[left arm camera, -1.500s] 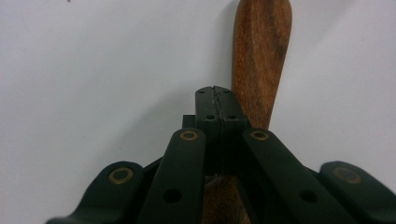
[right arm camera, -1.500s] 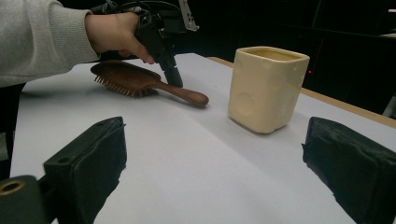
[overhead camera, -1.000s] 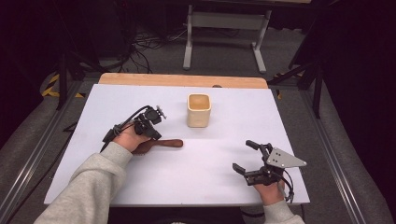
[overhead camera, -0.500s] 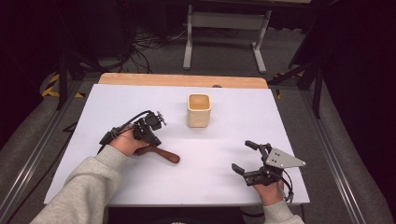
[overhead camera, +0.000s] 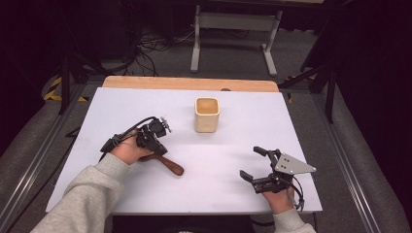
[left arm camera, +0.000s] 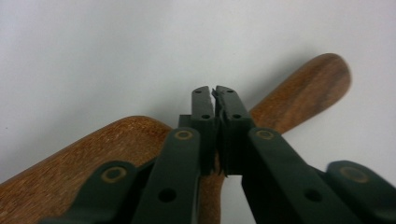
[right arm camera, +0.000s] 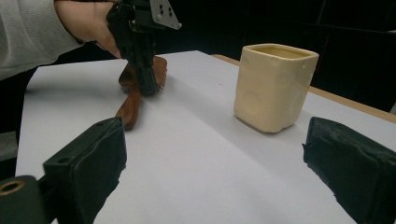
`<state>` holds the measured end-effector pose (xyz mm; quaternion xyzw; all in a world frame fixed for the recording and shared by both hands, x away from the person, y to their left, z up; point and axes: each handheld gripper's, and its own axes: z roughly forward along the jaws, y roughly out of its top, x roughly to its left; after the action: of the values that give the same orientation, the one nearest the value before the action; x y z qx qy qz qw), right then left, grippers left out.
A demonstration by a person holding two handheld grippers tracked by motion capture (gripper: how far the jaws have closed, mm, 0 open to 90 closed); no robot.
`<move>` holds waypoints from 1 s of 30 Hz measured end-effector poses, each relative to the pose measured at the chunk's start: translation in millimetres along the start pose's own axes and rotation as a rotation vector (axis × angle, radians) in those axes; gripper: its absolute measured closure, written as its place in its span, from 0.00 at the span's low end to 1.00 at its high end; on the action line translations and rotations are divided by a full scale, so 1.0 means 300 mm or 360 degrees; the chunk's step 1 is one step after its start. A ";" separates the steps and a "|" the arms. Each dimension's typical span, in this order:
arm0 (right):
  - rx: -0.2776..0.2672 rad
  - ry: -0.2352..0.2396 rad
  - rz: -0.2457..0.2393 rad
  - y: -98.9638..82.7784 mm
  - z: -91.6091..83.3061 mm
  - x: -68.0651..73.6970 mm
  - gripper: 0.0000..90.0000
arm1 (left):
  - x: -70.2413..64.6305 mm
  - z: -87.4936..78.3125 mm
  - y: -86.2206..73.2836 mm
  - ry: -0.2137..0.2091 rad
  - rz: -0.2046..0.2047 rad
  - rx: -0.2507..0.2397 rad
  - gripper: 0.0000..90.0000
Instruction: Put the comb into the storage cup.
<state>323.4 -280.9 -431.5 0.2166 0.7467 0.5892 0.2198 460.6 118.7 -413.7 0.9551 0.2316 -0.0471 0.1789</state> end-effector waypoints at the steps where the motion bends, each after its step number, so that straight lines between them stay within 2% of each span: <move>1: 0.0008 0.0000 0.0000 0.001 0.002 0.001 0.07 | -0.002 -0.008 -0.003 -0.0008 0.0008 -0.0020 0.91; 4: 0.0015 0.0012 0.0004 0.004 0.008 0.004 0.08 | -0.010 -0.032 -0.014 -0.0037 0.0011 -0.0106 0.82; 9: 0.0019 0.0008 -0.0005 0.009 0.016 0.006 0.07 | -0.023 -0.074 -0.041 -0.0058 -0.0021 -0.0246 0.54; 12: 0.0028 -0.0019 -0.0013 0.013 0.023 0.008 0.05 | -0.032 -0.109 -0.071 -0.0076 -0.0031 -0.0407 0.38; 13: 0.0036 -0.0026 -0.0010 0.015 0.026 0.009 0.05 | -0.035 -0.117 -0.081 -0.0074 -0.0029 -0.0441 0.32; 14: 0.0041 -0.0026 -0.0008 0.020 0.032 0.012 0.04 | -0.039 -0.128 -0.093 -0.0062 -0.0021 -0.0481 0.21; 15: 0.0041 -0.0026 -0.0008 0.020 0.032 0.012 0.04 | -0.043 -0.135 -0.104 -0.0046 -0.0018 -0.0514 0.21; 18: 0.0041 -0.0037 -0.0006 0.034 0.039 0.019 0.05 | -0.062 -0.168 -0.172 0.0009 -0.0025 -0.0681 0.07; 21: 0.0049 -0.0036 -0.0020 0.053 0.052 0.027 0.06 | -0.079 -0.187 -0.239 0.0037 -0.0031 -0.0819 0.02; 23: 0.0070 0.0008 0.0008 0.063 0.068 0.032 0.06 | -0.091 -0.195 -0.285 0.0080 -0.0026 -0.0914 0.02; 26: 0.0096 0.0033 0.0006 0.081 0.093 0.038 0.06 | -0.103 -0.200 -0.345 0.0110 -0.0040 -0.1028 0.01; 30: 0.0155 0.0046 0.0029 0.106 0.130 0.042 0.04 | -0.106 -0.203 -0.424 0.0125 -0.0078 -0.1219 0.01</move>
<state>338.1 -236.3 -409.5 0.2255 0.7755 0.5573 0.1928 374.3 232.8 -392.1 0.8143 0.2618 0.0751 0.5126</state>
